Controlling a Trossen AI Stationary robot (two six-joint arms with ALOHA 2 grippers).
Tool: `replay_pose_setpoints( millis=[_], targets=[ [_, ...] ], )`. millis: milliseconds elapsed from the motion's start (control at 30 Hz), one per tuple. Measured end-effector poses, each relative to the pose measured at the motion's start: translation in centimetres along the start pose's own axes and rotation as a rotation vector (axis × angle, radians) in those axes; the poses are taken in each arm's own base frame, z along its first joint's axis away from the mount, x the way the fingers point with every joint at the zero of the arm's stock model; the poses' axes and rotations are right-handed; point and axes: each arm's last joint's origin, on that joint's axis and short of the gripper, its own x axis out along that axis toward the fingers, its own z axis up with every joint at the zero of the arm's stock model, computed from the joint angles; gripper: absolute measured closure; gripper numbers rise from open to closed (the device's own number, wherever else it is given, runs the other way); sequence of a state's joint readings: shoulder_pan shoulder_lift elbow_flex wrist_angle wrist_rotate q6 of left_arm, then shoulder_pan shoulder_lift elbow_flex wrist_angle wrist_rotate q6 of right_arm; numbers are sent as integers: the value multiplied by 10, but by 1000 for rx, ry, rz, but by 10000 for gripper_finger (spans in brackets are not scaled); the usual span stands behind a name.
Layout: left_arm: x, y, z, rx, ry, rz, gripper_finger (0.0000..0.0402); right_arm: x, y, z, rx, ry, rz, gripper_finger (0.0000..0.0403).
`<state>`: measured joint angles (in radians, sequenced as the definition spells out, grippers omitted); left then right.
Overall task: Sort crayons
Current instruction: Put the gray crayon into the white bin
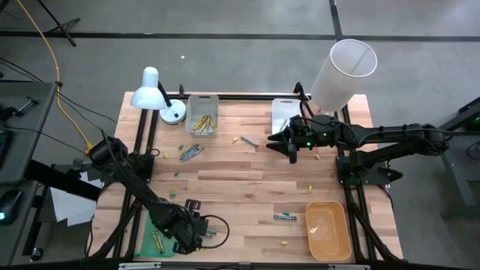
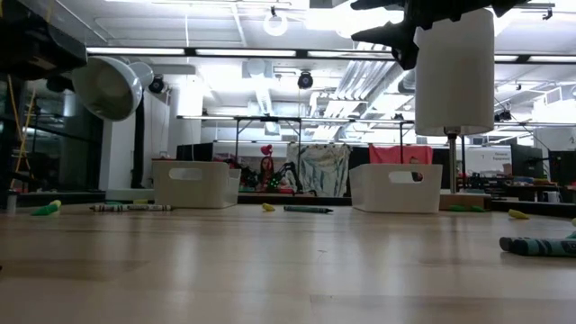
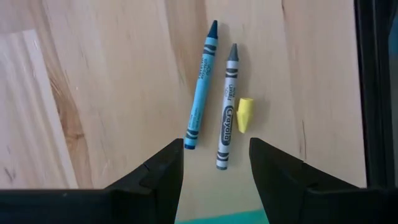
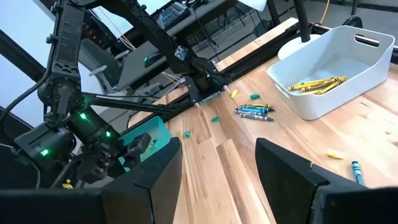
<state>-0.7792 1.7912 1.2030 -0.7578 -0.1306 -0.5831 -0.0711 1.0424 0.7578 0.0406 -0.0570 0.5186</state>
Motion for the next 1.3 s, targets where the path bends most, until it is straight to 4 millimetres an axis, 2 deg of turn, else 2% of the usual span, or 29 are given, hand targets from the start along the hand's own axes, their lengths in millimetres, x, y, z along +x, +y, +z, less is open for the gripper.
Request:
replay_pose_setpoints(
  millis=[233,467,600,767,967,1300],
  targets=[
    [24,-6,2,-1,95,19,232,0,0,-1,-1,9,-5,206],
    [36,-18,17,9,91,19,232,0,-1,-2,1,26,-15,206],
    [45,-20,15,-30,148,-5,232,0,-2,-3,2,33,-19,206],
    [43,-18,10,-72,194,30,232,0,-2,-4,3,42,-25,206],
    [41,-14,3,-11,258,68,232,0,-3,-4,5,46,-27,206],
    [43,-12,5,-27,234,72,232,0,-3,-5,11,52,-30,206]
  ],
)
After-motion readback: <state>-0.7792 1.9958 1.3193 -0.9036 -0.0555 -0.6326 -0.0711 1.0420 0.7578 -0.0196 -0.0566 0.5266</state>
